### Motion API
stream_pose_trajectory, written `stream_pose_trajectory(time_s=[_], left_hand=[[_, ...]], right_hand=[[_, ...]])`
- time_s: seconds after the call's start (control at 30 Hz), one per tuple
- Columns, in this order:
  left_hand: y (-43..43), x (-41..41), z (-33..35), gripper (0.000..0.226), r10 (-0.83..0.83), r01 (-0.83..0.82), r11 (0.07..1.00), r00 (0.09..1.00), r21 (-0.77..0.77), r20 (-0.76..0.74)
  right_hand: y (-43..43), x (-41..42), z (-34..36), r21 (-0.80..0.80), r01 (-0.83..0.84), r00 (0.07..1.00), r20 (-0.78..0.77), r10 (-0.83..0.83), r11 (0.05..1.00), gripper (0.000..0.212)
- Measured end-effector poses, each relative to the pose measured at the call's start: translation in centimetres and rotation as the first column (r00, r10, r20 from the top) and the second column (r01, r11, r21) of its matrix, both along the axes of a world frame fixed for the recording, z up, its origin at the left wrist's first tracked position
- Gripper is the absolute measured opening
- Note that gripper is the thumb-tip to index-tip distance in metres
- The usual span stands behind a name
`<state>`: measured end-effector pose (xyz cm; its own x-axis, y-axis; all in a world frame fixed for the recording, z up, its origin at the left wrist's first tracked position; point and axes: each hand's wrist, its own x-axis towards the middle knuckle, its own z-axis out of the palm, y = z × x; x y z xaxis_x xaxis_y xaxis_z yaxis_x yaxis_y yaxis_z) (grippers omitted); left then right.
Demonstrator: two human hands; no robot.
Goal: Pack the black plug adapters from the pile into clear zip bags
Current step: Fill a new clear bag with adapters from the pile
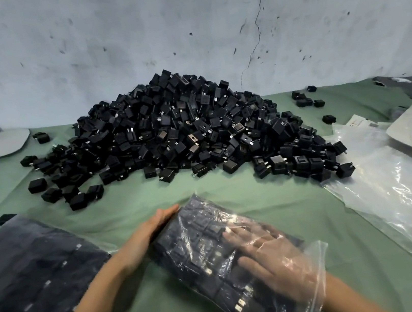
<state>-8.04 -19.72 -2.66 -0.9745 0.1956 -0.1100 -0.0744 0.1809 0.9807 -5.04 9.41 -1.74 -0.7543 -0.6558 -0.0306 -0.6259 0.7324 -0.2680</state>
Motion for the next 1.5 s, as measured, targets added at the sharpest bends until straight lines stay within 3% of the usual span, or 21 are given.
stream_pose_trajectory(time_s=[0.1, 0.2, 0.27, 0.3, 0.37, 0.4, 0.47, 0.53, 0.6, 0.67, 0.77, 0.87, 0.93, 1.1, 1.27, 1.5], left_hand=[[-0.2, -3.7, 1.6, 0.042, 0.078, -0.112, 0.959, 0.988, -0.259, -0.137], [0.2, -8.3, 2.7, 0.043, 0.091, -0.267, 0.756, 0.947, -0.597, -0.308], [0.7, -11.0, 2.4, 0.048, 0.061, -0.249, 0.625, 0.961, -0.740, -0.271], [0.8, -11.9, 2.0, 0.050, 0.033, -0.216, 0.533, 0.971, -0.818, -0.235], [0.9, -13.2, 0.8, 0.047, -0.009, -0.189, 0.358, 0.978, -0.914, -0.206], [0.8, -13.4, 0.5, 0.041, 0.007, -0.228, 0.342, 0.971, -0.912, -0.240], [1.2, -13.7, 0.1, 0.030, 0.087, -0.337, 0.429, 0.939, -0.838, -0.333], [2.3, -13.4, 0.6, 0.020, 0.170, -0.384, 0.597, 0.919, -0.705, -0.357], [3.8, -12.0, 2.0, 0.015, 0.243, -0.367, 0.806, 0.921, -0.465, -0.305], [5.6, -9.5, 4.2, 0.019, 0.283, -0.322, 0.933, 0.932, -0.160, -0.226], [7.8, -5.0, 7.3, 0.025, 0.273, -0.233, 0.944, 0.950, 0.234, -0.155], [10.3, -0.4, 9.0, 0.027, 0.145, -0.081, 0.892, 0.983, 0.444, -0.110], [12.0, 1.9, 9.2, 0.039, 0.029, 0.002, 0.865, 0.998, 0.503, -0.052], [14.0, 4.8, 9.3, 0.031, -0.065, 0.012, 0.803, 0.996, 0.596, 0.068], [13.9, 5.5, 9.1, 0.034, -0.027, -0.031, 0.825, 0.995, 0.564, 0.094], [14.5, 5.8, 8.2, 0.034, -0.064, 0.037, 0.886, 0.997, 0.462, 0.044]], right_hand=[[1.2, 0.9, -0.3, -0.137, 0.001, 0.957, -0.287, -0.041, 0.991, 0.056], [1.8, 2.6, -0.7, -0.401, 0.013, 0.919, -0.355, -0.169, 0.916, 0.054], [2.1, 3.8, -1.0, -0.581, -0.036, 0.873, -0.414, -0.257, 0.813, 0.049], [2.6, 4.6, -0.8, -0.617, -0.046, 0.864, -0.419, -0.279, 0.786, 0.048], [4.7, 6.0, 0.0, -0.574, -0.022, 0.866, -0.420, -0.272, 0.819, 0.047], [6.0, 6.6, 0.1, -0.540, 0.002, 0.894, -0.377, -0.243, 0.842, 0.043], [8.7, 7.6, 0.3, -0.478, 0.045, 0.938, -0.282, -0.202, 0.877, 0.037], [10.9, 7.8, 0.3, -0.433, 0.097, 0.911, -0.324, -0.255, 0.896, 0.041], [11.5, 7.6, 0.9, -0.461, 0.114, 0.895, -0.337, -0.292, 0.880, 0.043], [11.5, 7.8, 1.5, -0.568, 0.138, 0.847, -0.357, -0.393, 0.812, 0.041], [9.4, 8.3, 2.5, -0.694, 0.170, 0.803, -0.314, -0.506, 0.699, 0.058], [5.6, 7.9, 4.4, -0.730, 0.124, 0.843, -0.280, -0.460, 0.672, 0.046], [3.2, 7.1, 5.3, -0.748, 0.106, 0.893, -0.219, -0.394, 0.655, 0.032], [-0.3, 5.7, 5.5, -0.688, 0.070, 0.929, -0.218, -0.298, 0.722, 0.035], [-0.2, 5.7, 5.0, -0.708, 0.116, 0.918, -0.192, -0.348, 0.697, 0.038], [1.8, 6.2, 5.6, -0.765, 0.151, 0.950, -0.062, -0.305, 0.625, 0.034]])
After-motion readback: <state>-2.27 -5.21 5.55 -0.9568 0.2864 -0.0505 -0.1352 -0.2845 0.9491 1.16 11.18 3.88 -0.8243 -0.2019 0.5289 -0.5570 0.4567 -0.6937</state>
